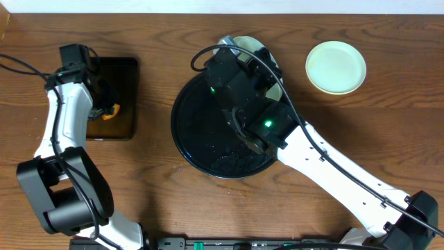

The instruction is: Clean dirty plates on tray and stack at the side

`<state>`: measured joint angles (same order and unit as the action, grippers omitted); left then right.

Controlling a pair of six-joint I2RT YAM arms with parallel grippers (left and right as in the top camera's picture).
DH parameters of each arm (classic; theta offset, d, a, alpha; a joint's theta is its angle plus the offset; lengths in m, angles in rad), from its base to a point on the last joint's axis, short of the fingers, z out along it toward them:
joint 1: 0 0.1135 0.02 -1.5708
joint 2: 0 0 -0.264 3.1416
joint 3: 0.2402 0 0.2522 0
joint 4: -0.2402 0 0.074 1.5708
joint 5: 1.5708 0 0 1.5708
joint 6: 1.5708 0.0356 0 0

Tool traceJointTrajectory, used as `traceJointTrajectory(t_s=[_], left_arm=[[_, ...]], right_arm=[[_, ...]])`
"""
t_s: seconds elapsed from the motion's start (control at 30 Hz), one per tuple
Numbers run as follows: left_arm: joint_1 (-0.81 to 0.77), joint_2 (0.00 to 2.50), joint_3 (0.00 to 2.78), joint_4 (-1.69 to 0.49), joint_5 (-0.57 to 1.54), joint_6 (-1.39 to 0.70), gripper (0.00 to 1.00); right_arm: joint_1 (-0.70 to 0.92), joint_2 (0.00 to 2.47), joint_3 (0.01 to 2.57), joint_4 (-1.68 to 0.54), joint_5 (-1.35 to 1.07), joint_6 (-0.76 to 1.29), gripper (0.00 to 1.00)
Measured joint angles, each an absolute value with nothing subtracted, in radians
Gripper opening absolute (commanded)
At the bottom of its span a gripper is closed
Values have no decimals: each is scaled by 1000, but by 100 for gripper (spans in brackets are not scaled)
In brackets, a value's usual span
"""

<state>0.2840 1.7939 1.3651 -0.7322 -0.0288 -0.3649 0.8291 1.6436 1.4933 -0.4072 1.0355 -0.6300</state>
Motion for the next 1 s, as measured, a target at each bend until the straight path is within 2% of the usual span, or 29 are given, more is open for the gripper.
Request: traceJointTrajectory(t_s=[0.23,0.37,0.5,0.6,0.87,1.0], left_arm=[[335,1794,1365,-732,-20,-365,8],[345,1794,1365,-732,3,-365,8],[344,1794,1365,-732,14,-365,8],[344,1794,1365,-733,18,-365,8],[344,1794,1365,-733,21,-365,8],[344,1794,1365,-738,20,-365,8]], right_arm=[[829,1643,1493,-318,1074,-778,1],[829,1643,1493,-317,1074,-786,1],[828,1643,1492,-433,1003,-660,1],[801,1652,1475,-560,822,-500,1],[746,1708,1465,-505,773,-301,1],[669,1682,1485,-513,647,-163,1]])
